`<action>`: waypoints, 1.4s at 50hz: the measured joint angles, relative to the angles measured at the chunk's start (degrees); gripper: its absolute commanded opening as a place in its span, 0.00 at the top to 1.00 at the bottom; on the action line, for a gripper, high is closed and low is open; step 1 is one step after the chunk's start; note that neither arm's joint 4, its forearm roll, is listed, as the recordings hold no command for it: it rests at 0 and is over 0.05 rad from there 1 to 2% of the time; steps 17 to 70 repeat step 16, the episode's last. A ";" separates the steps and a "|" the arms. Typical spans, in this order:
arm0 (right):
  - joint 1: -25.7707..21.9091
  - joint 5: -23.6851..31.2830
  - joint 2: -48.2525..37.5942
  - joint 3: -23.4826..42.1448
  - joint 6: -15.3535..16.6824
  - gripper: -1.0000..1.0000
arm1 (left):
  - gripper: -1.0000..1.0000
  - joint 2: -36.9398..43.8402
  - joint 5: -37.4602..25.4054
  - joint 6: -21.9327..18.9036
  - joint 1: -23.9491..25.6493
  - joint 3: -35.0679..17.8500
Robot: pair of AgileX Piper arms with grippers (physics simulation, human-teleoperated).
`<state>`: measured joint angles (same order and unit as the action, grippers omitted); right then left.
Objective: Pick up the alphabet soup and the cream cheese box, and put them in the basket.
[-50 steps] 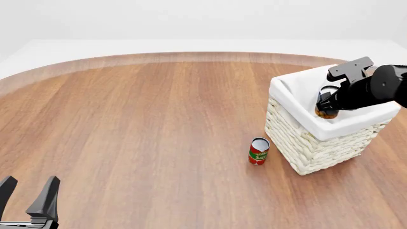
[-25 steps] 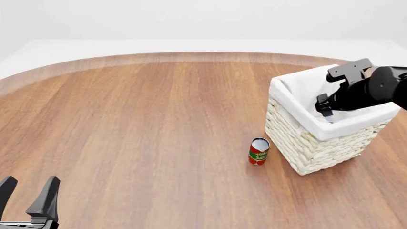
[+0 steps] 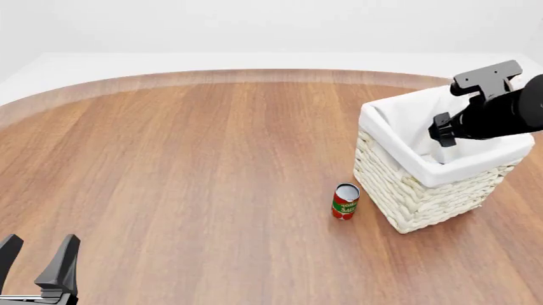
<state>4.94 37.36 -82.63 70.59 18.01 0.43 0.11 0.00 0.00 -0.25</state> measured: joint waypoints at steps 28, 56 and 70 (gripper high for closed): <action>-1.04 3.31 6.29 -0.25 -1.61 0.00 | 0.00 0.00 0.00 0.00 0.00 0.00; -1.04 3.31 6.29 -0.25 -1.61 0.00 | 0.00 0.00 0.00 0.00 0.00 0.00; -1.04 3.31 6.29 -0.25 -1.61 0.00 | 0.00 0.00 0.00 0.00 0.00 0.00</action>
